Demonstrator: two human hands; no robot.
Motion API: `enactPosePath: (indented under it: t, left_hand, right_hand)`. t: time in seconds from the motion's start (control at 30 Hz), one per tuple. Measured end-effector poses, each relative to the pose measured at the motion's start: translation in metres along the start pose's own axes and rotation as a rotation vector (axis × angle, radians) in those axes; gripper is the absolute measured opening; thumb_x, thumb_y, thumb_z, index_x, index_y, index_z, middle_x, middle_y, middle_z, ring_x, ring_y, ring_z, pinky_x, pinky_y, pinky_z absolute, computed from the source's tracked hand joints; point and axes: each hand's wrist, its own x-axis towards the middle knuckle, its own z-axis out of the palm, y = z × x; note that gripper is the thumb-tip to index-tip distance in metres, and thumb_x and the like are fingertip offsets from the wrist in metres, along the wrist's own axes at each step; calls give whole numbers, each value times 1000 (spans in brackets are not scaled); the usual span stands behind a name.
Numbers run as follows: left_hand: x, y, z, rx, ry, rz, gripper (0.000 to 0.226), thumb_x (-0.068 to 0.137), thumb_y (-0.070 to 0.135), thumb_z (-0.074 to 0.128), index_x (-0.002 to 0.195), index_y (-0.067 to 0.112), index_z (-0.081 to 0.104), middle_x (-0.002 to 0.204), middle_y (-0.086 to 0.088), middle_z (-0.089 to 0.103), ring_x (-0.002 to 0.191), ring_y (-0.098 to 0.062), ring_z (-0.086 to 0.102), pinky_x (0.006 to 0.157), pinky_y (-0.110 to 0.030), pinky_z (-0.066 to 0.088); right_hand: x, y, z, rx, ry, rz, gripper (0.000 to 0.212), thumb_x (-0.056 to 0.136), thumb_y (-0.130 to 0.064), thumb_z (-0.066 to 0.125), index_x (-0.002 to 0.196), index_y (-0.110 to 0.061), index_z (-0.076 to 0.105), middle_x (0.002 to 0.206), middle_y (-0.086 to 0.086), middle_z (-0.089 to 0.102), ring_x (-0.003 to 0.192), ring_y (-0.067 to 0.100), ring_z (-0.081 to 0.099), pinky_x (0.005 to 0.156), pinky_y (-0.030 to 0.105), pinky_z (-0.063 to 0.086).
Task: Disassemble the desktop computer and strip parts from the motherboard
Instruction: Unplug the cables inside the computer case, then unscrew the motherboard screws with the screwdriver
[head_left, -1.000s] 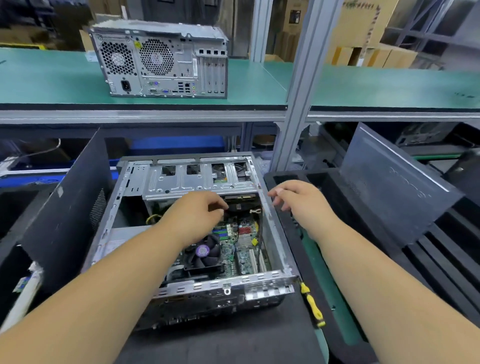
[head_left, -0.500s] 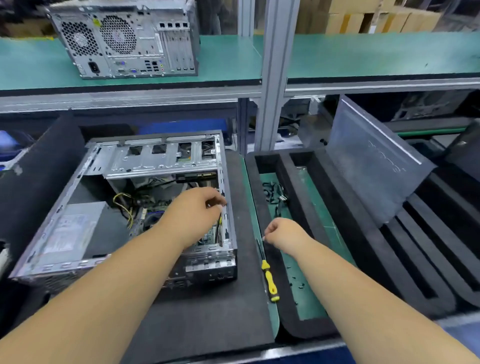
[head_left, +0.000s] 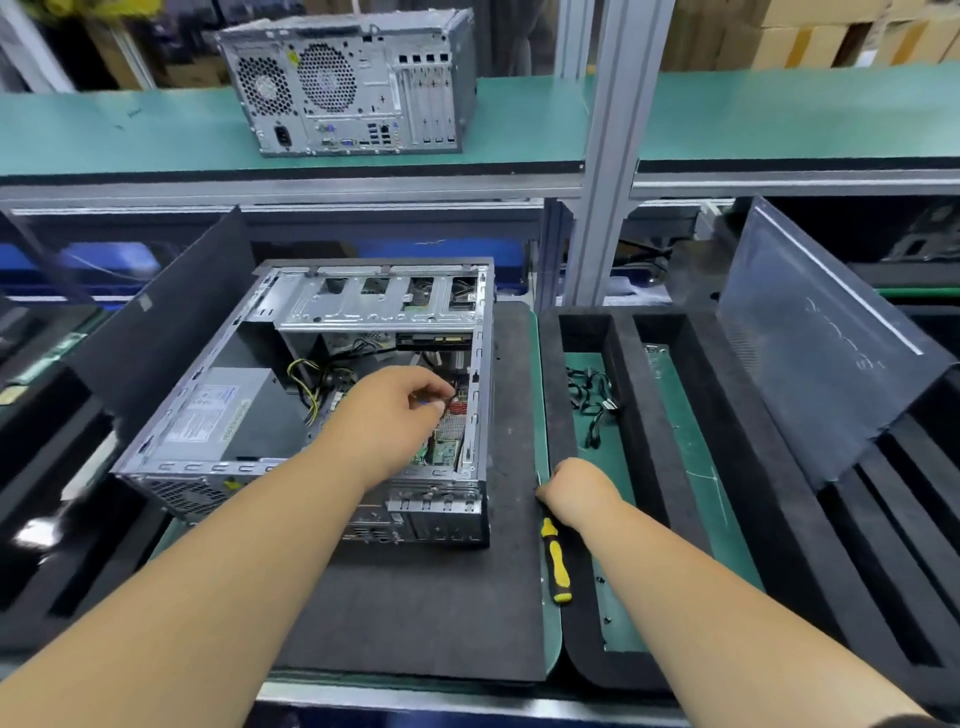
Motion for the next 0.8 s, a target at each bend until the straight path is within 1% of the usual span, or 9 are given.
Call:
enactPosePath:
  t: [0.1, 0.17, 0.23, 0.33, 0.4, 0.53, 0.67, 0.73, 0.8]
  left_hand:
    - [-3, 2, -2, -39, 4, -20, 19, 91, 19, 61, 102, 31, 71, 95, 13, 68, 88, -9, 63, 79, -25, 52]
    - [-4, 6, -2, -49, 0, -13, 19, 92, 19, 59, 104, 30, 70, 90, 15, 66, 82, -6, 61, 73, -20, 48]
    - [-3, 12, 1, -70, 4, -8, 21, 93, 21, 58, 108, 30, 68, 88, 15, 63, 77, -4, 58, 67, -15, 45]
    - [0, 24, 3, -107, 25, 11, 19, 94, 29, 57, 111, 33, 63, 86, 10, 62, 70, 3, 56, 56, -11, 42]
    - [3, 33, 3, -117, 30, 18, 18, 93, 37, 57, 111, 33, 60, 85, 6, 63, 68, 3, 59, 58, -18, 45]
    - [8, 46, -4, -226, 50, -49, 17, 91, 45, 57, 87, 29, 62, 83, 2, 70, 82, -23, 68, 79, -43, 56]
    - [12, 48, -20, -227, 58, -51, 27, 92, 38, 54, 73, 21, 63, 70, 3, 70, 76, -29, 68, 74, -44, 56]
    - [15, 44, -26, -299, 47, -48, 27, 93, 33, 53, 73, 17, 63, 70, 0, 69, 70, -27, 63, 72, -45, 54]
    - [19, 39, -32, -396, 26, -63, 29, 94, 28, 54, 70, 13, 62, 65, -2, 65, 65, -22, 57, 68, -40, 50]
  right_hand:
    - [-4, -1, -15, 94, 47, -13, 13, 95, -10, 48, 83, -6, 53, 85, 7, 58, 81, 27, 52, 67, 28, 39]
    - [-12, -5, -32, 201, 92, -76, 11, 94, -5, 44, 91, -6, 55, 97, 9, 66, 71, 22, 50, 58, 26, 38]
    - [-26, -14, -51, 331, 167, -198, 12, 98, -12, 42, 91, -13, 52, 99, 7, 69, 66, 19, 49, 59, 28, 40]
    - [-50, -33, -78, 436, 297, -385, 16, 102, -26, 40, 92, -23, 53, 86, 4, 65, 64, 19, 51, 60, 33, 40]
    - [-65, -49, -91, 419, 316, -508, 15, 102, -28, 41, 96, -28, 54, 84, 0, 63, 69, 18, 55, 61, 33, 43]
    - [-87, -72, -104, 388, 332, -685, 10, 102, -27, 45, 101, -27, 56, 84, -4, 61, 78, 18, 56, 70, 35, 47]
    - [-97, -86, -106, 404, 309, -735, 8, 102, -26, 47, 100, -27, 55, 87, -3, 62, 82, 21, 57, 74, 37, 49]
    - [-98, -93, -107, 390, 289, -754, 9, 102, -24, 48, 98, -28, 56, 85, -6, 60, 80, 17, 55, 73, 35, 47]
    - [-98, -100, -109, 381, 280, -757, 11, 101, -24, 49, 95, -29, 56, 82, -8, 60, 77, 14, 54, 71, 33, 45]
